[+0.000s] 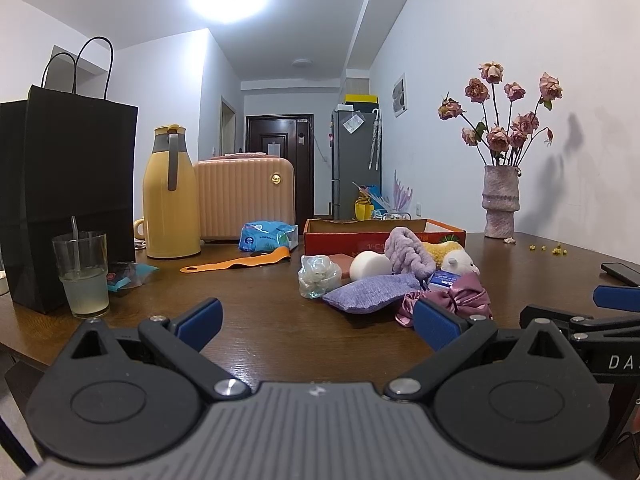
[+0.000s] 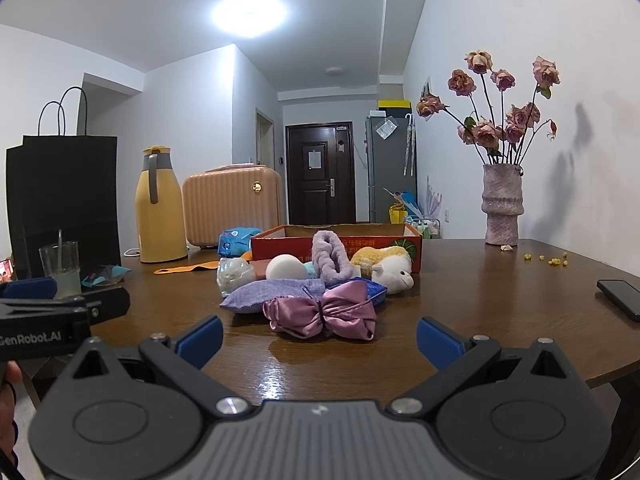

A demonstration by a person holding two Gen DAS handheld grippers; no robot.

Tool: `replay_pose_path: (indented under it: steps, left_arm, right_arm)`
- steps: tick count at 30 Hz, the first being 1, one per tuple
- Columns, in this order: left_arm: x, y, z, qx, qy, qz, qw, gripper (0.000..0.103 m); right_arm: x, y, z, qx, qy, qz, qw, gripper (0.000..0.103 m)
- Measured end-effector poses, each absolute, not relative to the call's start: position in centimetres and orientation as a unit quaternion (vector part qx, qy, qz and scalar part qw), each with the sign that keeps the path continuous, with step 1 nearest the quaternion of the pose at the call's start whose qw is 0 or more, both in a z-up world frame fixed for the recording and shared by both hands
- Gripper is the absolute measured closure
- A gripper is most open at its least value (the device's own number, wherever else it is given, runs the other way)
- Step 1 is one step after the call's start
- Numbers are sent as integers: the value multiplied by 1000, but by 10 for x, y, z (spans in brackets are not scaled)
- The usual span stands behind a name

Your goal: Organize soft objects

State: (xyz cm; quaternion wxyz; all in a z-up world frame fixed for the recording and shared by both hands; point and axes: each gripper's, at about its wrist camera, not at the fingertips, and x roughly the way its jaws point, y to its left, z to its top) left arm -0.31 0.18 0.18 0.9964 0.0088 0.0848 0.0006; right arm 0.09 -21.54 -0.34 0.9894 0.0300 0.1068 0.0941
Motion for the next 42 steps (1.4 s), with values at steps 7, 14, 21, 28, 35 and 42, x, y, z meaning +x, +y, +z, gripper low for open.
replay_pose_path:
  steps: [7, 14, 21, 28, 35, 42]
  left_arm:
    - [-2, 2, 2, 8, 86, 1, 996, 0]
    - [0, 1, 3, 9, 88, 0, 996, 0]
    - [2, 0, 1, 11, 93, -6, 996, 0]
    - [18, 2, -4, 9, 96, 3, 995, 0]
    - [76, -1, -7, -4, 131, -19, 991, 0]
    - [167, 8, 5, -76, 219, -47, 972, 0]
  right_arm:
    - [1, -215, -4, 33, 109, 92, 989, 0]
    - [2, -214, -5, 33, 111, 93, 989, 0]
    - [3, -214, -6, 32, 110, 94, 989, 0]
    - [15, -218, -10, 40, 107, 104, 988, 0]
    - [63, -222, -15, 54, 171, 124, 976, 0]
    - [149, -221, 14, 70, 175, 157, 969, 23]
